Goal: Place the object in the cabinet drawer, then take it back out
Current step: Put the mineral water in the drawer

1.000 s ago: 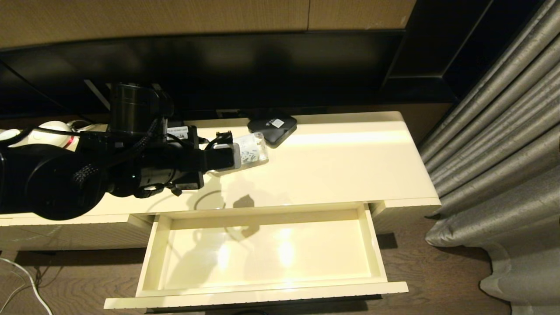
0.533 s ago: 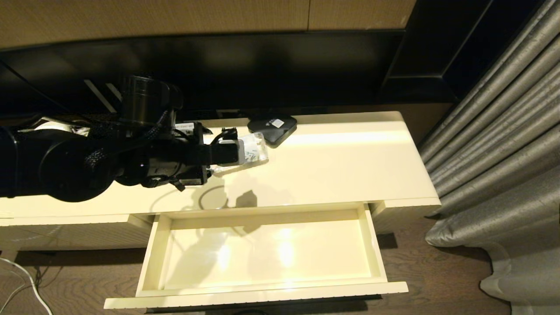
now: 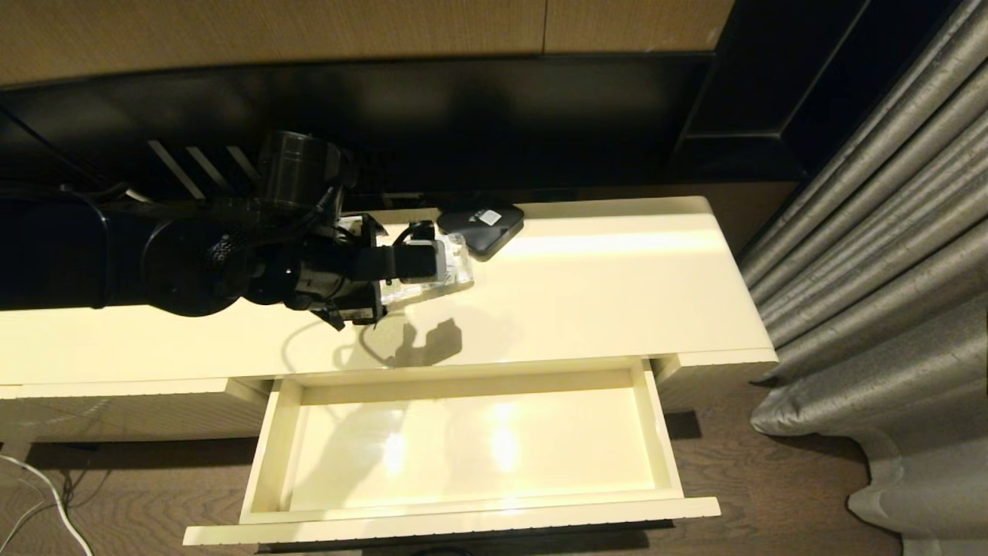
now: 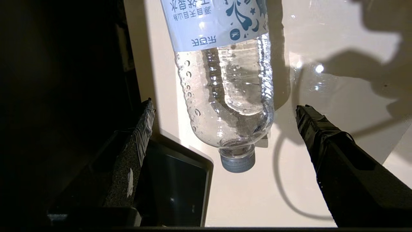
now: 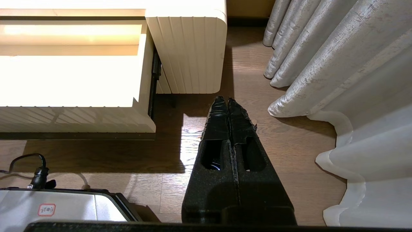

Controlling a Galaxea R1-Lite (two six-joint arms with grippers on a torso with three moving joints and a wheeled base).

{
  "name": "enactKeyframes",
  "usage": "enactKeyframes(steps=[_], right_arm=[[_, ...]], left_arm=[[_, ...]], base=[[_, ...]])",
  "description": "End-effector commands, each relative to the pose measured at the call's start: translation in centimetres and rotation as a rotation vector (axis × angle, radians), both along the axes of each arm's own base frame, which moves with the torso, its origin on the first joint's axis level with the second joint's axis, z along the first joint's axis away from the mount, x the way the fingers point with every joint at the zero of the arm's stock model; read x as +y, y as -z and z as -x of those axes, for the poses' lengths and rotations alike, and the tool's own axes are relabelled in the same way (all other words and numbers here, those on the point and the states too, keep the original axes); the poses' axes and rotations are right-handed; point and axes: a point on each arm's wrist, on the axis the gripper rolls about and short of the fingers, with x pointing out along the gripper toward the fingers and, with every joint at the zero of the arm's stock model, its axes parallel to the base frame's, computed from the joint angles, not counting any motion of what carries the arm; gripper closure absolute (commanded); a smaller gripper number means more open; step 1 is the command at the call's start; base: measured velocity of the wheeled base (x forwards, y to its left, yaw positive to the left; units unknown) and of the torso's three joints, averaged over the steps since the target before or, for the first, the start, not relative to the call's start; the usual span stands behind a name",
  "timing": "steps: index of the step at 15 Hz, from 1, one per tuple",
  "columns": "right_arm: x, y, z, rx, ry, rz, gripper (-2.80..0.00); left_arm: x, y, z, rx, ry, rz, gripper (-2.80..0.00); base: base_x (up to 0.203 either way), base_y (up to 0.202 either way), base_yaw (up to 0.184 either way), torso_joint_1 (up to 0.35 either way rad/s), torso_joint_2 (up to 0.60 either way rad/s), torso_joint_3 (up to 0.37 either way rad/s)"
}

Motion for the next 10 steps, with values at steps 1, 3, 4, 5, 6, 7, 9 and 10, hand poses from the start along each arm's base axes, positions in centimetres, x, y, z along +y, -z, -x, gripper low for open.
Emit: enactKeyframes(steps=[1,3,4,5,6,7,9,10], right_arm=[[0.0,0.0,0.0,0.001,0.000,0.000,0.00],[0.0,0.0,0.0,0.003,-0.001,0.000,0.00],[0.0,0.0,0.0,0.002,-0.001,0.000,0.00],[0.0,0.0,0.0,0.002,0.000,0.000,0.00],[0.0,0.0,0.0,0.001,-0.001,0.000,0.00],[0.0,0.0,0.0,0.002,-0.001,0.000,0.00],[0.0,0.0,0.0,0.003,-0.001,0.000,0.00],[0.0,0.0,0.0,0.001,0.000,0.000,0.00]], left_arm=[[-0.4,0.5,-1.2,0.013,-0.011,-0.001,-2.80],[-0.7,0.4,-1.9,0.011,-0.019,0.013,-2.80],[-0.7,0.6,-2.1,0.020,-0.022,0.013,-2.80],[-0.7,0.6,-2.3,0.028,-0.026,0.016,-2.80],[-0.8,0.6,-2.6,0.031,-0.032,0.023,-2.80],[-0.9,0.6,-3.0,0.028,-0.037,0.034,-2.80],[-1.0,0.7,-3.5,0.026,-0.045,0.043,-2.80],[-1.1,0.7,-3.8,0.024,-0.047,0.043,-2.80]], base=[[0.000,0.000,0.000,0.000,0.00,0.000],[0.000,0.000,0.000,0.000,0.00,0.000],[0.000,0.000,0.000,0.000,0.00,0.000],[0.000,0.000,0.000,0.000,0.00,0.000],[0.000,0.000,0.000,0.000,0.00,0.000],[0.000,0.000,0.000,0.000,0.00,0.000],[0.000,0.000,0.000,0.000,0.00,0.000],[0.000,0.000,0.000,0.000,0.00,0.000]])
